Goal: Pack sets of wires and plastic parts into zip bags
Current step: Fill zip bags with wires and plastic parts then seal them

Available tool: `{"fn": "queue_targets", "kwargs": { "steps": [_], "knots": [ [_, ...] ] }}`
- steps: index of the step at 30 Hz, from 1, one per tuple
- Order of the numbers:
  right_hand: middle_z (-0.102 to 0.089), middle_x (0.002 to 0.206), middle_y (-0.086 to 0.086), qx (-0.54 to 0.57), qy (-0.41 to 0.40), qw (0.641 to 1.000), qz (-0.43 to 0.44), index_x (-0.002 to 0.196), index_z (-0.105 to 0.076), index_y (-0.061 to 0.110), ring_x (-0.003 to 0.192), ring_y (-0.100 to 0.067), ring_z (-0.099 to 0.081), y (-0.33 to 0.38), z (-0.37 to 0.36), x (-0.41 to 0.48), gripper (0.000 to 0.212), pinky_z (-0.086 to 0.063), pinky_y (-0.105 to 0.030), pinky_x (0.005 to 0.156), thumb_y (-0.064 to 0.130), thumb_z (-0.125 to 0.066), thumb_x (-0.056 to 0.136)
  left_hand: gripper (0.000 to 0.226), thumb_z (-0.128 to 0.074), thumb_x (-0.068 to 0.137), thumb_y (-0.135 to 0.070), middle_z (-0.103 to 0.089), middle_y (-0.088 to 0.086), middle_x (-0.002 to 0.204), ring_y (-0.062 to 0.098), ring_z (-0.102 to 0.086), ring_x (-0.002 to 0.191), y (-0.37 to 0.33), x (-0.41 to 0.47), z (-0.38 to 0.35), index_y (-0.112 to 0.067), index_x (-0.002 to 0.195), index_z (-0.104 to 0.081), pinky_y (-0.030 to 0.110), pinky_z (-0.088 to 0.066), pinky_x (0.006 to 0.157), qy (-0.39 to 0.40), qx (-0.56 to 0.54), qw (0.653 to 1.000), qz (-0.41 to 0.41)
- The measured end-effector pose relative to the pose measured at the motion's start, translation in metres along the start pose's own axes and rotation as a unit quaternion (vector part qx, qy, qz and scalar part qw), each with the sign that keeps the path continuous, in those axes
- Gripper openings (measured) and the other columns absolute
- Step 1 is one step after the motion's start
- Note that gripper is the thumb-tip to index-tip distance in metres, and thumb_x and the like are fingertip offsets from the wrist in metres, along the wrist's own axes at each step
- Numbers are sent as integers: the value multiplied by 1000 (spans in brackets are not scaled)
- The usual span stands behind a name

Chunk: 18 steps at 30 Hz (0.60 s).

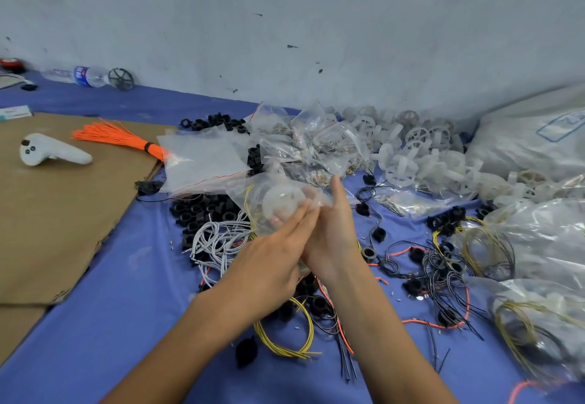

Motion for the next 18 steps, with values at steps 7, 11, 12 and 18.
{"fn": "queue_targets", "kwargs": {
  "steps": [7, 11, 12, 18],
  "knots": [
    [-49, 145, 4, -112, 24, 993, 27, 140, -52, 30, 119, -22, -62, -5, 39, -32, 62, -53, -38, 97, 57, -57, 84, 93, -46, 83, 4, 1, -16, 164, 23, -53, 127, -15, 8, 1, -26, 158, -1, 34, -48, 95, -109, -57, 992, -10],
    [-59, 138, -1, -167, 12, 986, 18, 135, -57, 24, 126, -19, -56, 2, 43, -7, 54, -43, -42, 108, 59, -43, 96, 93, -45, 87, -8, 12, -24, 161, 20, -33, 144, -6, 17, -9, -40, 154, 11, 41, -41, 108, -63, -80, 994, -39],
    [-61, 135, -1, -163, 20, 986, 17, 133, -58, 24, 125, -17, -57, 2, 39, 2, 56, -43, -41, 107, 62, -40, 96, 94, -45, 86, -7, 11, -23, 162, 20, -31, 145, -7, 23, -8, -39, 154, 11, 42, -39, 109, -62, -86, 994, -37],
    [-72, 105, 15, -120, 44, 992, 18, 117, -63, 33, 101, -1, -66, 5, 12, 45, 45, -50, -24, 83, 64, -40, 95, 92, -47, 86, -3, 3, -17, 164, 5, -16, 148, 0, 60, 7, -32, 158, 2, 38, -34, 114, -85, -112, 990, 0]
  ]
}}
Point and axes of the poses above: each hand's wrist, its own x-axis towards the middle knuckle, its own z-axis out of the back of the hand, y = z × x, the point moved 1 cm from there along x, towards the middle knuckle
